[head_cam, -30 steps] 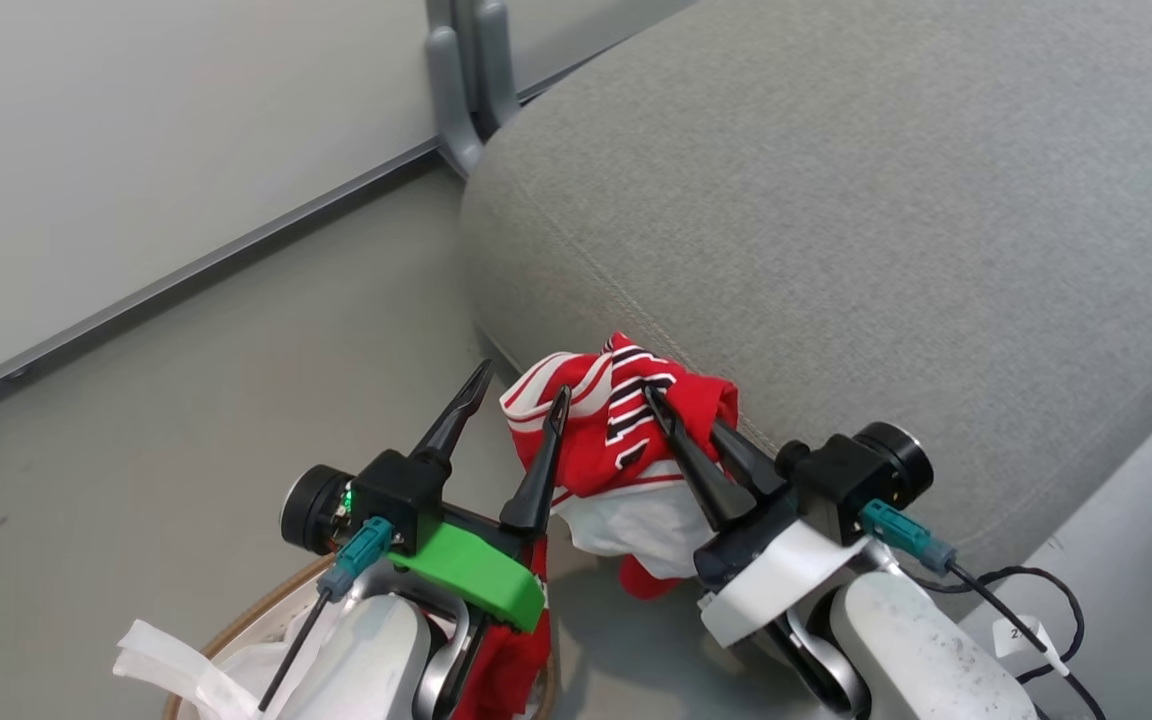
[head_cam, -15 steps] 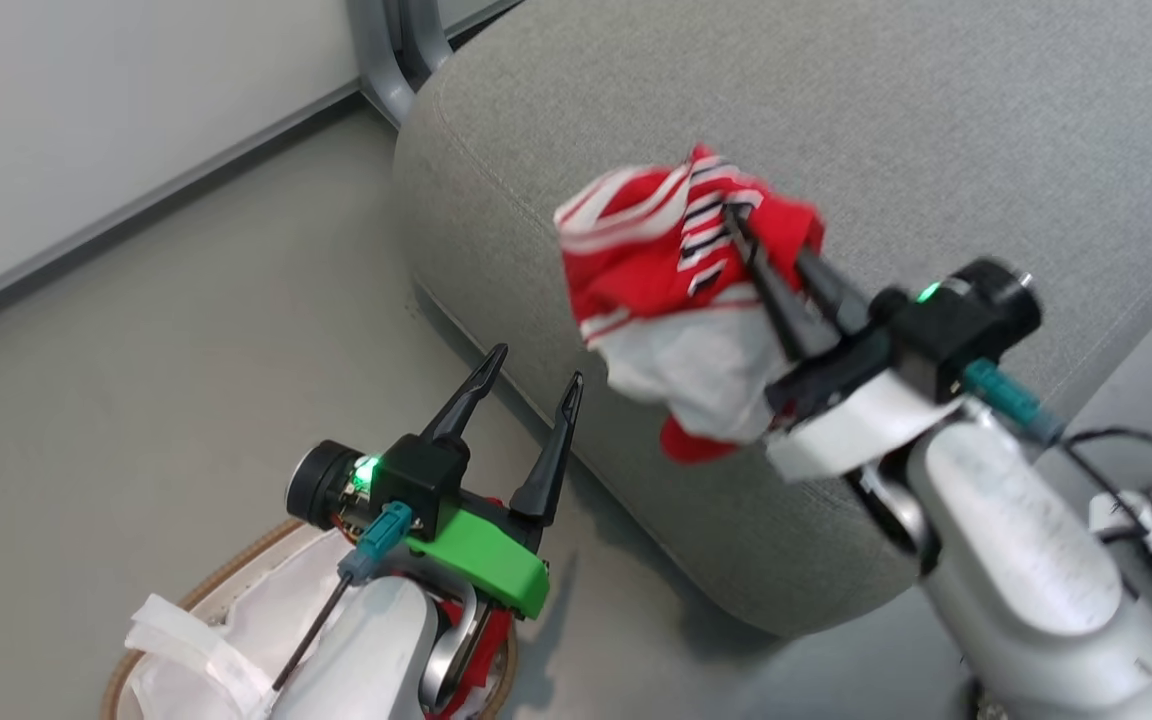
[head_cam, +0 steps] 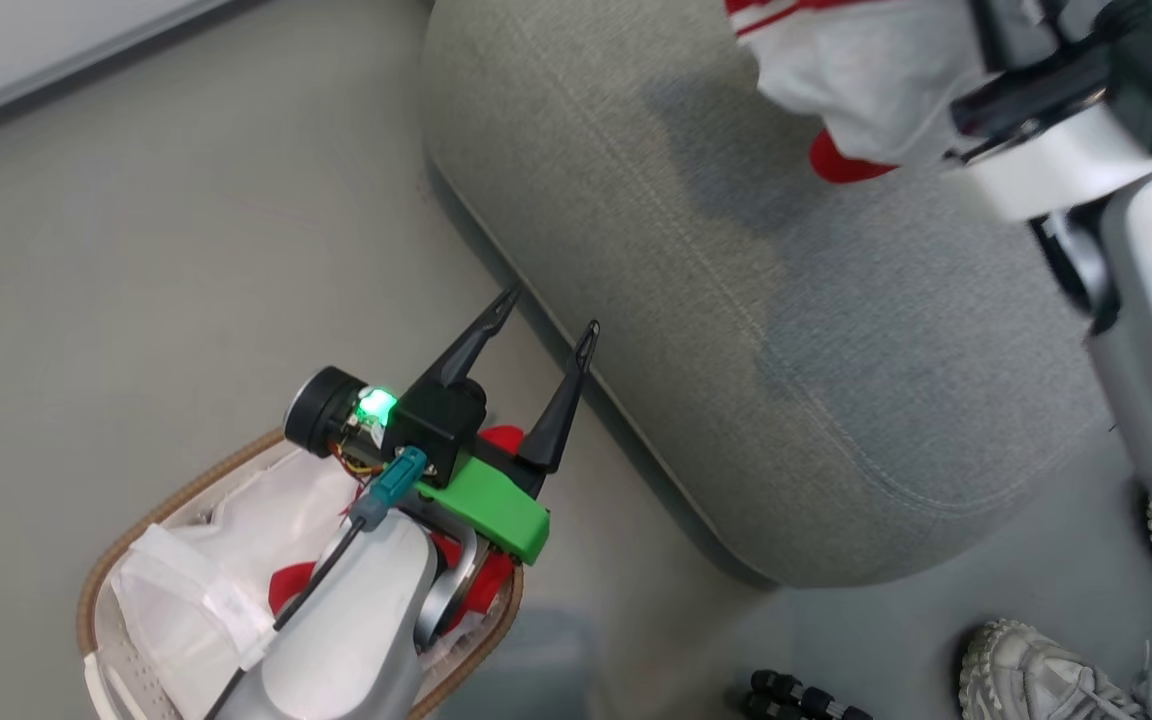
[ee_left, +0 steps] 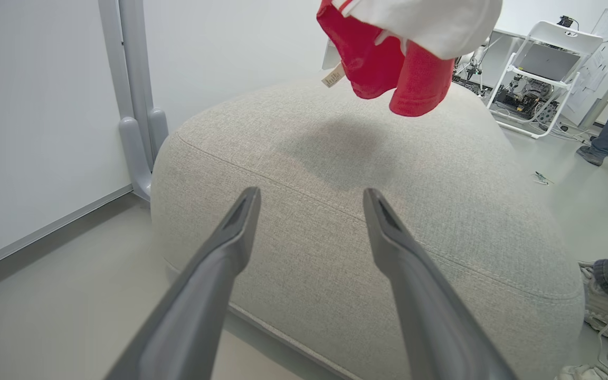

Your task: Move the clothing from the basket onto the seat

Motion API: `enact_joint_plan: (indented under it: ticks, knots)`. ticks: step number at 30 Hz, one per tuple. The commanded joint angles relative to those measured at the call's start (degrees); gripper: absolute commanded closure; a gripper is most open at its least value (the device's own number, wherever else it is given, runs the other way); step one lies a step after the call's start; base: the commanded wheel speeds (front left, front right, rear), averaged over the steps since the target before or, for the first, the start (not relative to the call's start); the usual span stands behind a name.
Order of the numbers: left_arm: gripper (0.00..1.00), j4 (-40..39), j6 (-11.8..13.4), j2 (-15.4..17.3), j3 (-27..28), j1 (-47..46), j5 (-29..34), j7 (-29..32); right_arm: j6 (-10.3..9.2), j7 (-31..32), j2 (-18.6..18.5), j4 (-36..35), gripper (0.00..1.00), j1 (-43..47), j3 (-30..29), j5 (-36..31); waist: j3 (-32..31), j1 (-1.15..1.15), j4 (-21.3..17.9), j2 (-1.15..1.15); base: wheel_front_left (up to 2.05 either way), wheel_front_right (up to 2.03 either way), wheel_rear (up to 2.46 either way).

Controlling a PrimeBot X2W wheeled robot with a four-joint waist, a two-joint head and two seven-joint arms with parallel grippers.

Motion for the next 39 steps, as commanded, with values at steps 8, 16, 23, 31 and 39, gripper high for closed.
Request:
enact_joint_plan:
  ticks: [8,16,23,31,39]
  knots:
    - [0.0,0.0,-0.16,1.04,-0.35,-4.95,1.02,-0.04,-0.08,-0.26,-2.32,4.87,1.0,-5.79,-6.19,-1.61,11.02,0.0,6.84,0.0,0.0,0.0,0.0]
    - [0.0,-2.16,-0.1,0.68,-1.48,-8.31,2.12,-0.04,-0.09,-0.26,-5.68,10.16,1.0,-6.95,-12.96,-3.96,16.13,0.0,11.56,0.0,0.0,0.0,0.0]
    - [0.0,-3.43,-0.1,1.2,-1.52,-10.01,2.91,-0.04,-0.08,-0.26,-4.35,15.93,1.0,-6.93,-20.58,-5.81,19.34,0.0,13.62,0.0,0.0,0.0,0.0]
    - [0.0,-3.89,-0.1,0.89,-1.31,-9.86,3.14,-0.04,-0.08,-0.25,-1.09,20.83,1.0,-4.35,-26.56,-8.72,20.4,0.0,14.17,0.0,0.0,0.0,0.0]
    - [0.0,-3.1,-0.09,0.8,-0.6,-8.5,1.89,-0.04,-0.08,-0.19,1.7,22.81,0.0,-0.77,-27.18,-9.02,17.53,0.0,13.67,0.0,0.0,0.0,0.0]
